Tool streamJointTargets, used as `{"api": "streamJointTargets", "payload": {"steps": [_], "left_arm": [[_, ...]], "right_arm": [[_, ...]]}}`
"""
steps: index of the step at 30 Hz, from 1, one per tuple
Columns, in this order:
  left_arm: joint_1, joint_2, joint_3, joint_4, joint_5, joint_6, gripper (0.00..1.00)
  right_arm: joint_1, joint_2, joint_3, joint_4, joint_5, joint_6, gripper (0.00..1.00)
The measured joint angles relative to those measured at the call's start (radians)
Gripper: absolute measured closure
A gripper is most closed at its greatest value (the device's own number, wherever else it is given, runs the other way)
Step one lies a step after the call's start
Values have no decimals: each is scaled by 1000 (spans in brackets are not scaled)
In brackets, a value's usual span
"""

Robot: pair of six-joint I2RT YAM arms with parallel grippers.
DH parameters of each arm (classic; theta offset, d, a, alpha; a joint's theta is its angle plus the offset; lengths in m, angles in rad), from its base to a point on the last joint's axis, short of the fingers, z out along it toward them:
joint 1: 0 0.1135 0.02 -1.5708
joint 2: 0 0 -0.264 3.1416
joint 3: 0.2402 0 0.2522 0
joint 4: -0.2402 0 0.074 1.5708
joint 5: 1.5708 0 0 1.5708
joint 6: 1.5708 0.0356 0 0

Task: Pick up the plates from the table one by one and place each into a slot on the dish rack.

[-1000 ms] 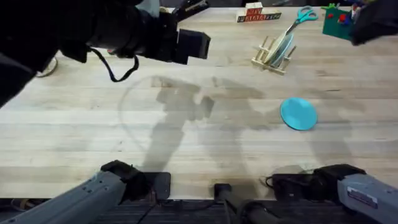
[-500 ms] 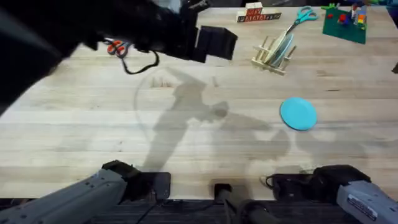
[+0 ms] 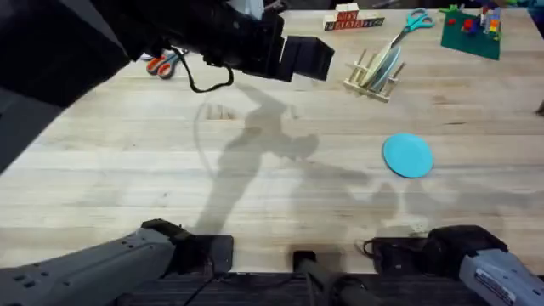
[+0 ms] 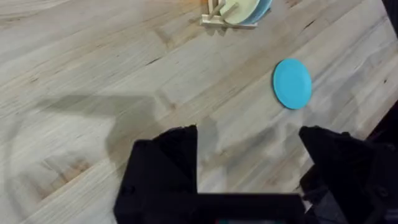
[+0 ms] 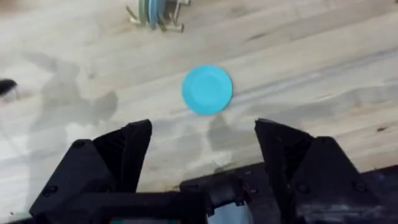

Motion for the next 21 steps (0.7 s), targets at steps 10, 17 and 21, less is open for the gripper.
{"api": "streamJointTargets", "payload": {"steps": [10,17,21], "left_arm": [[0,0,0,36,3,1,8],[0,0,0,38,27,4,6],[0,0,0,38,67,7,7]], "right_arm": [[0,-35,-174,0,10,-4,7],[0,-86,-202,0,27,-4,8],[0,-95,-219,6,42,-6,8]]}}
